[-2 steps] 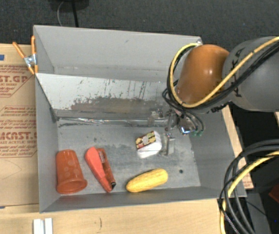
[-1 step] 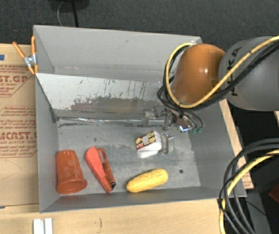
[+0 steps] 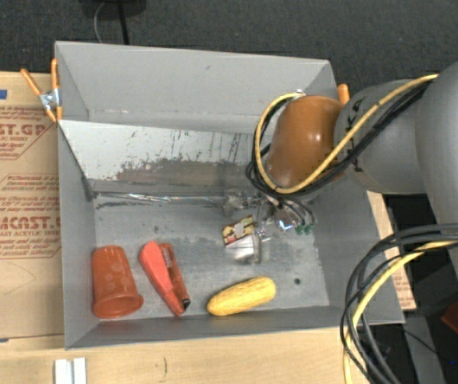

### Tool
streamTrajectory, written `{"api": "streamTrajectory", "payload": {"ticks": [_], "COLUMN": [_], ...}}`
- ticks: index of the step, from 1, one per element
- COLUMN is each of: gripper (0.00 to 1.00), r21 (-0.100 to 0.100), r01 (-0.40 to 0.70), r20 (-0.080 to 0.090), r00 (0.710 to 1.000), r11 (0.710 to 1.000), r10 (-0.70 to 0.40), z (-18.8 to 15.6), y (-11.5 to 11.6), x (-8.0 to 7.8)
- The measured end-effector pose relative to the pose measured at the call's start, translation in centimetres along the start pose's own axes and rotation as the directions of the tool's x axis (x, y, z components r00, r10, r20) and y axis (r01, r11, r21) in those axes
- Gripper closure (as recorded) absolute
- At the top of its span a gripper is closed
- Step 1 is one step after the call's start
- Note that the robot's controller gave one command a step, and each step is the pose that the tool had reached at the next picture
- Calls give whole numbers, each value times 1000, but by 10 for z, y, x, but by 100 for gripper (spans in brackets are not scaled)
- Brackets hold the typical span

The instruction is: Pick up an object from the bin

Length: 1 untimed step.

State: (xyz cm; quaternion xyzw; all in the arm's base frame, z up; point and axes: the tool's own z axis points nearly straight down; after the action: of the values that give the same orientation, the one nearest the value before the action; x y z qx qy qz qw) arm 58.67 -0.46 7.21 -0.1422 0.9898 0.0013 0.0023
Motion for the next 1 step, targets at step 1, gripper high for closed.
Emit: {"api": "streamTrajectory", "payload": {"ticks": [1], "gripper": [100], "r21": [4], "r01": [52], "r20": [9], "r00": [999], "r11": [999], "r10": [-52], "z": [0], "y": [6], "x": [9]}}
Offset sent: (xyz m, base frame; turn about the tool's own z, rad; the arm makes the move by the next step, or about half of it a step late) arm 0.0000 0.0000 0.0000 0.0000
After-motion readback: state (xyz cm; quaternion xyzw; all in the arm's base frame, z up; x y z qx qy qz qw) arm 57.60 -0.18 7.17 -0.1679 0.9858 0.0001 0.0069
